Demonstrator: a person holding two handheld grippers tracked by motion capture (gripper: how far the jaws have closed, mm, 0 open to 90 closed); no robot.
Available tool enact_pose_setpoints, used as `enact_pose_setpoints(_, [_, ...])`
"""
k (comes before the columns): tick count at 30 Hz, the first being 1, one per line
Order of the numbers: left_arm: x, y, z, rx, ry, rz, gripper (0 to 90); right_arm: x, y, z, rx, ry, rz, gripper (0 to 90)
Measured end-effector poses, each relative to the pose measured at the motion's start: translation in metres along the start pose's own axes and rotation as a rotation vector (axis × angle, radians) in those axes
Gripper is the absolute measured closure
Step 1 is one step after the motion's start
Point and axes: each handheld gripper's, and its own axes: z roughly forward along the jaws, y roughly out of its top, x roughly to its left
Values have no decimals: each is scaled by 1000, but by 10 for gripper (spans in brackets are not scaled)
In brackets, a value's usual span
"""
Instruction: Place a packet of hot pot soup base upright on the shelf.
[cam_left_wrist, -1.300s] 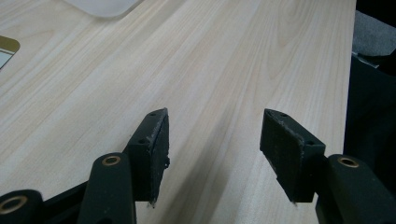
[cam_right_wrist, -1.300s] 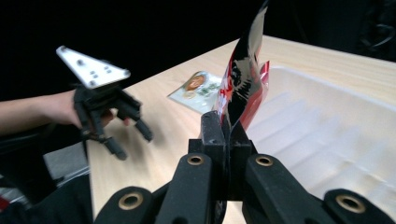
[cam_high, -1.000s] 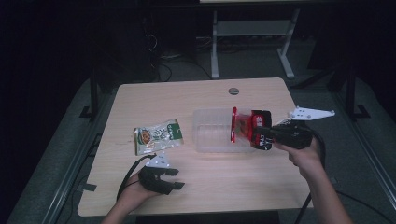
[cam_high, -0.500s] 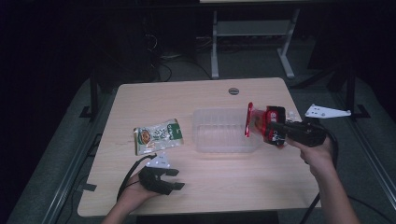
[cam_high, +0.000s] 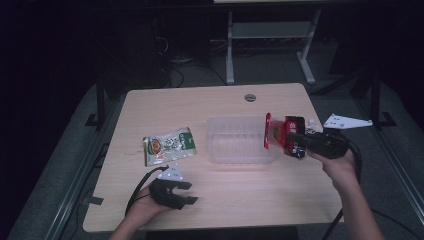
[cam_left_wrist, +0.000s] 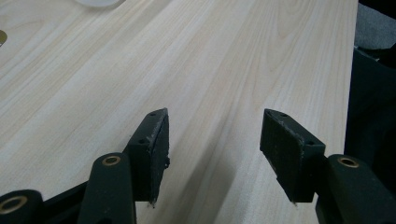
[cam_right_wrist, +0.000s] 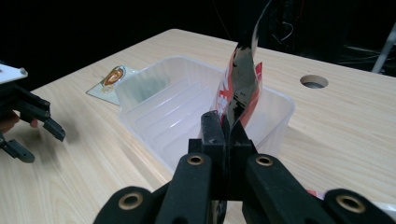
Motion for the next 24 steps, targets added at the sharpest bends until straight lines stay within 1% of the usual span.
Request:
enact_pose_setpoints(3, [0,0,1,2,-1,4,419,2,-1,4,32,-25,-21,899])
enact_pose_setpoints(6, [0,0,1,8,-3,4,419,4,-4,11,65,-23,-29,899])
enact_pose_setpoints(8, [-1,0,1,7,-4,4,419,6,-4,15,80,-32,-41,899])
enact_pose_setpoints(11, [-1,0,1,8,-5,3,419,7,-5,19,89,-34,-43,899])
enact_pose_setpoints(21, [-1,0,2,12,-9,0,419,5,-9,29,99,-20,-19,897])
enact_pose_setpoints(22, [-1,0,2,19,-8,9,419,5,-9,30,101,-21,-16,896])
enact_pose_setpoints(24, [-1,0,2,16,-10,3,419,5,-9,32,101,-20,-16,896])
